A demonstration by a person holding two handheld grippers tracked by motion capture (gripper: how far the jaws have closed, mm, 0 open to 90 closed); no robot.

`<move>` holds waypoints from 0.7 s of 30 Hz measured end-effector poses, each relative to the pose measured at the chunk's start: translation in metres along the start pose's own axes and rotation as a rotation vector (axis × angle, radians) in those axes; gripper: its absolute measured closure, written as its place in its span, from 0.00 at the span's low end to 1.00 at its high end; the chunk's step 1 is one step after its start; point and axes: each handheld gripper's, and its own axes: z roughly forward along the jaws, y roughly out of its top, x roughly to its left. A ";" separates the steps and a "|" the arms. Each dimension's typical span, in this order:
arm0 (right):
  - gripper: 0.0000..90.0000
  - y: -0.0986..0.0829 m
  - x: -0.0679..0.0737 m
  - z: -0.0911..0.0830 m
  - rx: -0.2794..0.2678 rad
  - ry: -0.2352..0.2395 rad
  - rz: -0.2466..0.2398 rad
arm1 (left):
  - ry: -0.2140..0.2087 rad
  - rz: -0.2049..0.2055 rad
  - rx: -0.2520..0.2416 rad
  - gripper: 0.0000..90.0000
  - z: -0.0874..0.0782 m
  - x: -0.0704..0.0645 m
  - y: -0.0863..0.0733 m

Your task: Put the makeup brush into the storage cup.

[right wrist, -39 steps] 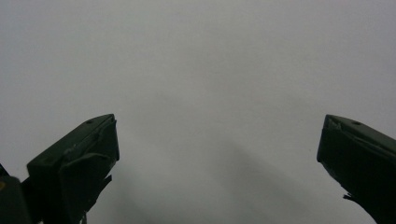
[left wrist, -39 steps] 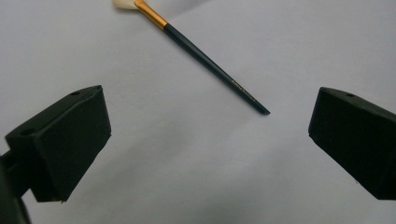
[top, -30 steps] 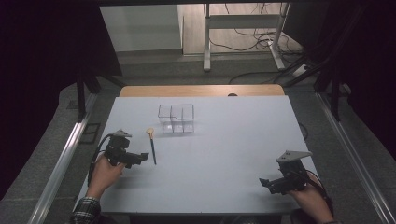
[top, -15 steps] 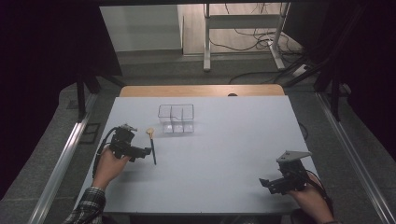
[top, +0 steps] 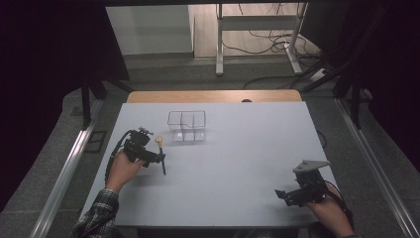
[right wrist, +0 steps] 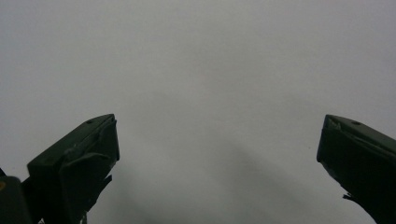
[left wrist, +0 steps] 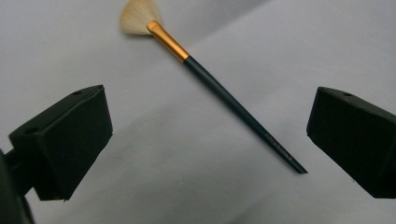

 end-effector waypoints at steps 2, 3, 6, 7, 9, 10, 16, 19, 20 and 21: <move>0.00 0.000 0.000 0.000 0.000 0.000 0.000 | 0.001 -0.003 0.007 0.01 0.003 -0.001 0.003; 0.00 0.000 0.000 0.000 0.000 0.000 -0.001 | 0.001 -0.003 0.007 0.01 0.003 -0.001 0.003; 0.00 0.000 0.000 0.000 0.000 0.001 0.000 | 0.008 0.003 0.026 0.01 0.007 -0.002 0.007; 0.00 0.000 0.000 0.000 0.000 0.001 0.000 | 0.008 0.003 0.026 0.01 0.007 -0.002 0.007; 0.00 0.000 0.000 0.000 0.001 0.002 -0.002 | 0.010 0.005 0.032 0.01 0.009 -0.002 0.010; 0.00 0.000 0.000 0.000 0.002 0.002 -0.005 | 0.013 0.005 0.035 0.01 0.010 -0.002 0.013; 0.00 0.000 0.000 0.000 0.005 0.003 -0.006 | 0.021 0.014 0.048 0.01 0.012 -0.005 0.024; 0.00 0.000 0.000 0.000 0.005 0.003 -0.006 | 0.026 0.018 0.053 0.01 0.013 -0.007 0.028; 0.00 0.000 0.000 0.000 0.005 0.003 -0.007 | 0.029 0.017 0.055 0.00 0.013 -0.008 0.032; 0.00 0.000 0.000 0.000 0.005 0.003 -0.007 | 0.029 0.017 0.055 0.00 0.013 -0.008 0.032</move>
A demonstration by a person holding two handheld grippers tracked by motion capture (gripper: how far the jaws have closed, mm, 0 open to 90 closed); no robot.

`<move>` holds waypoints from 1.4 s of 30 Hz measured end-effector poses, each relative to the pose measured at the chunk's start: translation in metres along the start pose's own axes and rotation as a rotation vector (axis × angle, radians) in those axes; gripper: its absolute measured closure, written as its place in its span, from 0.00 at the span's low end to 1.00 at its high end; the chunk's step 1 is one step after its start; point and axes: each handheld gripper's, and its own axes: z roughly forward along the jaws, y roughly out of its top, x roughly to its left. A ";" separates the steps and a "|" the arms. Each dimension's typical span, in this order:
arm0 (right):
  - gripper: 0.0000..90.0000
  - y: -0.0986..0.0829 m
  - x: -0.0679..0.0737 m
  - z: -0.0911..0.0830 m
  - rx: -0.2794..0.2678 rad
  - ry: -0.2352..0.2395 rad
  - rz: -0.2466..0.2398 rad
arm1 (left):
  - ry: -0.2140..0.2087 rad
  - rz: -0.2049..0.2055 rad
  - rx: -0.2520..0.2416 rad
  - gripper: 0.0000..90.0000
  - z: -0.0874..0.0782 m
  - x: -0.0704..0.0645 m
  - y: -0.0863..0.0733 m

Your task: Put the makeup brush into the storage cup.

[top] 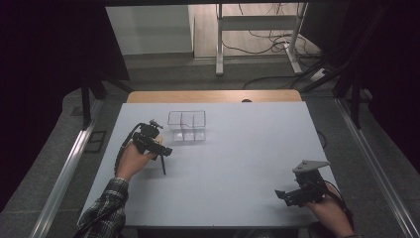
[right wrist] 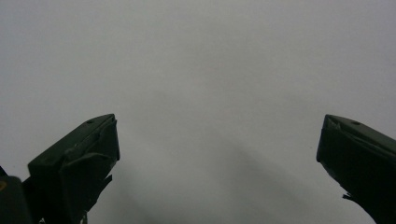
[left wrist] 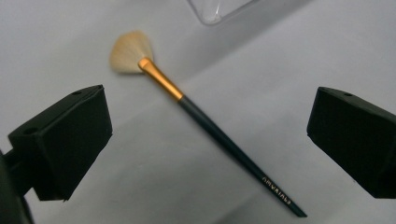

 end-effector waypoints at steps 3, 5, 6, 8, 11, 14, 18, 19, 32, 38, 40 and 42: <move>0.00 0.000 0.000 0.000 0.001 0.001 -0.001 | -0.009 -0.002 -0.004 0.01 -0.001 -0.002 0.006; 0.00 0.000 0.000 0.000 0.002 0.001 -0.003 | -0.001 0.004 0.009 0.01 0.000 -0.003 0.010; 0.00 0.000 0.000 0.001 -0.001 0.002 -0.009 | -0.001 0.004 0.009 0.02 0.000 -0.003 0.010; 0.00 0.000 0.000 0.001 0.002 0.001 -0.011 | 0.009 0.003 0.015 0.02 0.002 -0.005 0.011; 0.00 0.000 0.001 0.001 0.007 0.000 -0.012 | 0.027 -0.009 0.031 0.05 0.008 -0.004 0.011; 0.00 0.000 0.001 0.001 0.006 -0.001 -0.016 | 0.034 -0.017 0.037 0.07 0.012 -0.004 0.010; 0.00 0.000 0.001 0.001 0.009 -0.001 -0.018 | 0.043 -0.033 0.041 0.13 0.017 -0.003 0.006; 0.00 0.000 0.001 0.001 0.010 -0.001 -0.019 | 0.042 -0.042 0.045 0.16 0.018 -0.002 0.005; 0.00 0.000 0.002 0.002 0.018 0.002 -0.025 | 0.045 -0.090 0.069 0.47 0.024 0.001 -0.001; 0.00 0.000 0.002 0.002 0.017 0.002 -0.032 | 0.050 -0.141 0.075 0.70 0.021 0.006 -0.003; 0.00 0.000 0.002 0.002 0.018 0.002 -0.033 | 0.047 -0.162 0.074 0.79 0.020 0.008 -0.004; 0.00 0.000 0.003 0.002 0.018 0.002 -0.034 | 0.044 -0.173 0.075 0.91 0.019 0.011 -0.005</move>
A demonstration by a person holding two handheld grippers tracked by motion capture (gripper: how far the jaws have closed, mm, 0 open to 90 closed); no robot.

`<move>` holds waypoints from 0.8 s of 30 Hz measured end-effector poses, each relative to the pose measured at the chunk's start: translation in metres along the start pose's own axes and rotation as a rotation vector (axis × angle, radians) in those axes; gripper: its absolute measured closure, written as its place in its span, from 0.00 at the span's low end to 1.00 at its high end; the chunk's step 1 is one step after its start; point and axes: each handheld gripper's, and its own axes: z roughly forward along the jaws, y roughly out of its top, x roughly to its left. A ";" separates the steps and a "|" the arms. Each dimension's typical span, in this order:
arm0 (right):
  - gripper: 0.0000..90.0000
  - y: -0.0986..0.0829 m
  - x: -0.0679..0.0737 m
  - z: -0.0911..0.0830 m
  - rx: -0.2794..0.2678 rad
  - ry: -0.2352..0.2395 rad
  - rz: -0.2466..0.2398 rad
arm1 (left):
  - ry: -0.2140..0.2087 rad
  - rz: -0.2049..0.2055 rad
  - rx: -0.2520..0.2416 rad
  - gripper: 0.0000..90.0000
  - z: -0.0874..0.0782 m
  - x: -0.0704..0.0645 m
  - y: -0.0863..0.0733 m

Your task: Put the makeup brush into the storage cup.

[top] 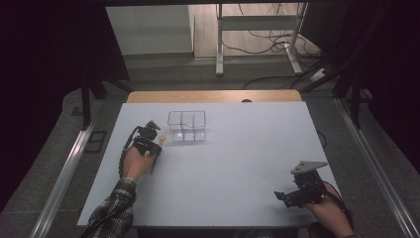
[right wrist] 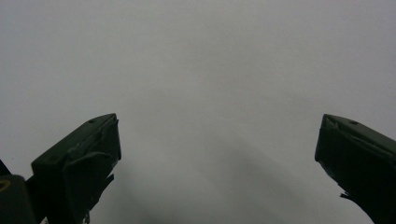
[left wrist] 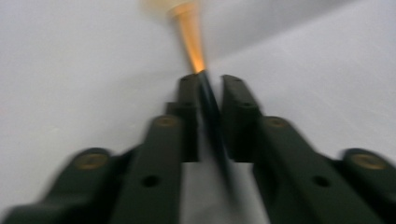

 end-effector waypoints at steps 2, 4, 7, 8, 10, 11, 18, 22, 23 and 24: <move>0.00 0.000 0.000 0.000 0.003 -0.001 0.001 | -0.014 -0.014 -0.006 0.92 0.000 0.002 -0.001; 0.00 0.000 0.001 0.000 0.003 -0.001 0.000 | -0.015 -0.018 -0.007 0.92 0.000 0.002 -0.001; 0.00 0.000 0.001 0.000 0.003 -0.001 0.002 | -0.016 -0.021 -0.014 0.92 0.000 0.003 -0.002; 0.00 0.000 0.001 0.000 0.003 -0.001 0.002 | -0.016 -0.021 -0.014 0.92 0.000 0.003 -0.002; 0.00 0.000 0.001 0.000 0.002 -0.001 0.000 | -0.026 -0.028 -0.025 0.92 0.000 0.004 -0.003; 0.00 0.000 0.001 0.000 0.002 0.000 0.001 | -0.034 -0.032 -0.029 0.92 -0.001 0.005 -0.004; 0.00 0.000 0.000 0.000 0.001 0.000 0.002 | -0.040 -0.032 -0.048 0.92 -0.004 0.009 -0.007; 0.00 0.000 0.000 0.000 -0.002 -0.001 0.001 | -0.061 -0.030 -0.072 0.92 -0.009 0.011 -0.010; 0.00 0.000 0.000 0.000 -0.004 -0.002 0.002 | -0.070 -0.018 -0.084 0.92 -0.012 0.011 -0.012; 0.00 0.000 0.000 0.000 -0.004 -0.002 0.002 | -0.070 -0.018 -0.084 0.92 -0.012 0.011 -0.012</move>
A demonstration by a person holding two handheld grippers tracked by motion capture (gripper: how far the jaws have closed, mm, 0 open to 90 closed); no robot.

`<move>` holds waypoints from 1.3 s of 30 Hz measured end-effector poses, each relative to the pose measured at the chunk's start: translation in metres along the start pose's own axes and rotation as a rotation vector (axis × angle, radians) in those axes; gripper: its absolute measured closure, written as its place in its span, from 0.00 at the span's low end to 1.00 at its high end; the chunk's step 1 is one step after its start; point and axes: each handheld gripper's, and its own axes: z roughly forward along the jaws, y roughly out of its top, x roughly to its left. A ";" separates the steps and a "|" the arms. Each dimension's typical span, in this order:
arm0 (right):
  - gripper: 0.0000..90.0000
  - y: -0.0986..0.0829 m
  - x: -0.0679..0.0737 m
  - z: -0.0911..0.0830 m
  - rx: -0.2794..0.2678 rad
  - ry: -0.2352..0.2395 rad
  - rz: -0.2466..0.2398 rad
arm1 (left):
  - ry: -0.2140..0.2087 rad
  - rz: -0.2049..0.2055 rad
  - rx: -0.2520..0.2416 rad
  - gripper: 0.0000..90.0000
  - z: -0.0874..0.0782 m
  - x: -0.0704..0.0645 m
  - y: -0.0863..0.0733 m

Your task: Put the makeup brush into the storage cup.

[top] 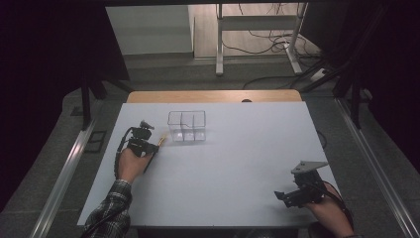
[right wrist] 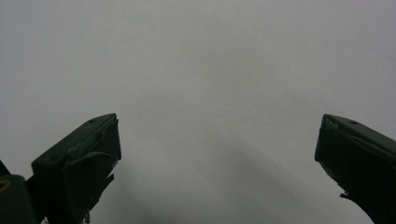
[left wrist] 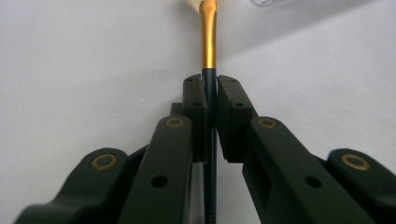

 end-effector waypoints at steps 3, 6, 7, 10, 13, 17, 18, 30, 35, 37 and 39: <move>0.00 0.000 -0.001 0.000 -0.003 0.001 0.004 | -0.018 0.008 -0.024 0.92 -0.006 -0.001 -0.002; 0.00 0.000 -0.001 -0.001 -0.005 0.003 0.011 | -0.022 0.009 -0.036 0.92 -0.008 -0.001 -0.004; 0.00 0.000 -0.001 -0.001 -0.010 0.004 0.010 | -0.027 0.013 -0.044 0.92 -0.010 0.000 -0.005; 0.00 0.000 -0.001 -0.001 -0.008 0.005 0.016 | -0.033 0.017 -0.053 0.92 -0.012 0.001 -0.006; 0.00 -0.001 -0.002 -0.001 -0.016 0.008 0.021 | -0.052 0.024 -0.071 0.92 -0.017 0.002 -0.009; 0.00 -0.001 -0.003 -0.002 -0.018 0.010 0.032 | -0.058 0.036 -0.086 0.92 -0.022 0.001 -0.012; 0.00 -0.001 -0.003 -0.002 -0.018 0.010 0.032 | -0.058 0.036 -0.086 0.92 -0.022 0.001 -0.012; 0.00 -0.001 -0.003 -0.002 -0.023 0.014 0.034 | -0.081 0.037 -0.194 0.92 -0.040 0.001 -0.025; 0.00 -0.001 -0.003 -0.002 -0.026 0.015 0.036 | -0.101 0.029 -0.253 0.92 -0.048 0.002 -0.030; 0.00 -0.001 -0.003 -0.002 -0.027 0.015 0.036 | -0.110 0.032 -0.272 0.92 -0.051 0.002 -0.033; 0.00 -0.001 -0.004 -0.002 -0.028 0.016 0.033 | -0.115 0.032 -0.292 0.92 -0.053 0.002 -0.034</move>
